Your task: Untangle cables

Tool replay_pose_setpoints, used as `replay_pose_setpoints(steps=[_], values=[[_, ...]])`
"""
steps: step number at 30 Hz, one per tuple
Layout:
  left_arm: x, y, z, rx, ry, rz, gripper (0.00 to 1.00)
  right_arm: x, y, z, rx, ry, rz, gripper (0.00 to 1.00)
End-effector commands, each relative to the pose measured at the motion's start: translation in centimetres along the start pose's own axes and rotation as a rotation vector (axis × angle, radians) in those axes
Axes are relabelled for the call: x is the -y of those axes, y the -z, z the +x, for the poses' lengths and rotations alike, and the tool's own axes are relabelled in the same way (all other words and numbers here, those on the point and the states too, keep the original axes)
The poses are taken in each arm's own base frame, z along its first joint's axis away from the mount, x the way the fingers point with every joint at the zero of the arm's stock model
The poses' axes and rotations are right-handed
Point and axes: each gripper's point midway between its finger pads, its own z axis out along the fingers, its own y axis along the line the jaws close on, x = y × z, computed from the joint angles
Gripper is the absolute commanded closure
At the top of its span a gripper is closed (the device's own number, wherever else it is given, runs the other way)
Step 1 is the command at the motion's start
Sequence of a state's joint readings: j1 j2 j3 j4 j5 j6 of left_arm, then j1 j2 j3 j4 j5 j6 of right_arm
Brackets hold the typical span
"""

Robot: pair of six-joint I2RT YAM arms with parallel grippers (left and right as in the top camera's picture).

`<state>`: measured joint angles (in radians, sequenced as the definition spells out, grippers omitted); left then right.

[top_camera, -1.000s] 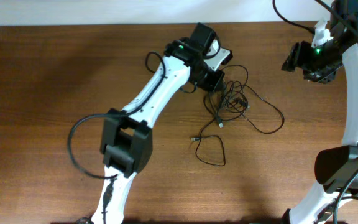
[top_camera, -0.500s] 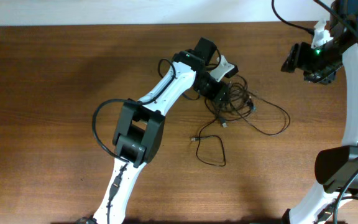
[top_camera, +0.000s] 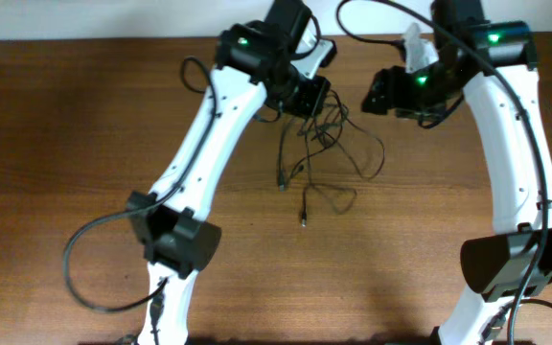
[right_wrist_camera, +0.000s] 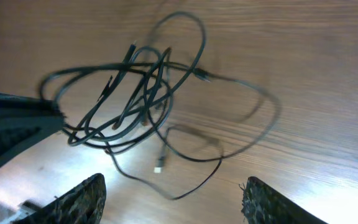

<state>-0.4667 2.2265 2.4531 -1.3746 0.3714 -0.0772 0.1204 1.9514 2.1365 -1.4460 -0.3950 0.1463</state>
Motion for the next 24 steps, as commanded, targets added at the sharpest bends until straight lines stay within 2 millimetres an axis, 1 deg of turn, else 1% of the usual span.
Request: replay_pose_setpoints(steps=[1,2,4,5,6,8,11,15,16,18,19,20,21,22,24], values=[[-0.4,5.8,-1.4,0.133,0.165,-0.034,1.0,-4.3,0.3,0.0,0.017,0.045,-0.122,0.29],[-0.9,7.1,-1.6,0.16,0.228,-0.034,1.0,-4.9,0.2,-0.3,0.03,0.038,-0.135,0.29],[-1.4,8.0,-1.7,0.179,0.265,-0.022,1.0,-6.4,0.3,-1.0,0.055,0.04,-0.203,0.29],[-1.1,8.4,-1.7,0.178,0.269,0.02,1.0,-6.9,0.4,-1.5,0.075,0.027,-0.221,0.29],[-0.7,8.5,-1.8,0.177,0.268,0.059,1.0,-7.0,0.4,-1.9,0.089,0.003,-0.224,0.3],[-0.6,8.6,-2.1,0.189,0.255,0.066,1.0,-6.9,-0.2,-2.6,0.094,-0.051,-0.23,0.3],[-0.6,8.6,-2.3,0.196,0.252,0.067,1.0,-6.9,-2.5,-3.0,0.057,-0.093,-0.229,0.3],[-0.6,8.6,-2.4,0.2,0.25,0.067,1.0,-7.5,-5.7,-3.9,0.041,-0.096,-0.238,0.3],[-0.6,8.6,-2.4,0.201,0.25,0.063,1.0,-7.4,-7.6,-3.6,0.004,-0.1,-0.23,0.35],[-1.2,8.6,-2.5,0.208,0.254,0.029,1.0,-6.9,-9.7,-3.2,-0.035,-0.109,-0.202,0.4],[-1.9,8.6,-2.4,0.213,0.259,-0.011,1.0,-6.0,-10.7,-3.1,-0.046,-0.119,-0.161,0.6],[-2.2,8.6,-2.4,0.214,0.262,-0.027,1.0,-5.4,-10.8,-3.2,-0.04,-0.124,-0.134,0.81],[-2.5,8.6,-2.4,0.217,0.263,-0.042,1.0,-4.7,-10.7,-3.4,-0.028,-0.129,-0.113,0.94],[-3.3,8.7,-2.5,0.226,0.268,-0.089,1.0,-4.0,-10.4,-3.6,-0.025,-0.145,-0.105,0.96],[-5.6,9.2,-2.5,0.25,0.283,-0.21,1.0,-2.2,-9.5,-3.4,-0.037,-0.147,-0.088,0.96]])
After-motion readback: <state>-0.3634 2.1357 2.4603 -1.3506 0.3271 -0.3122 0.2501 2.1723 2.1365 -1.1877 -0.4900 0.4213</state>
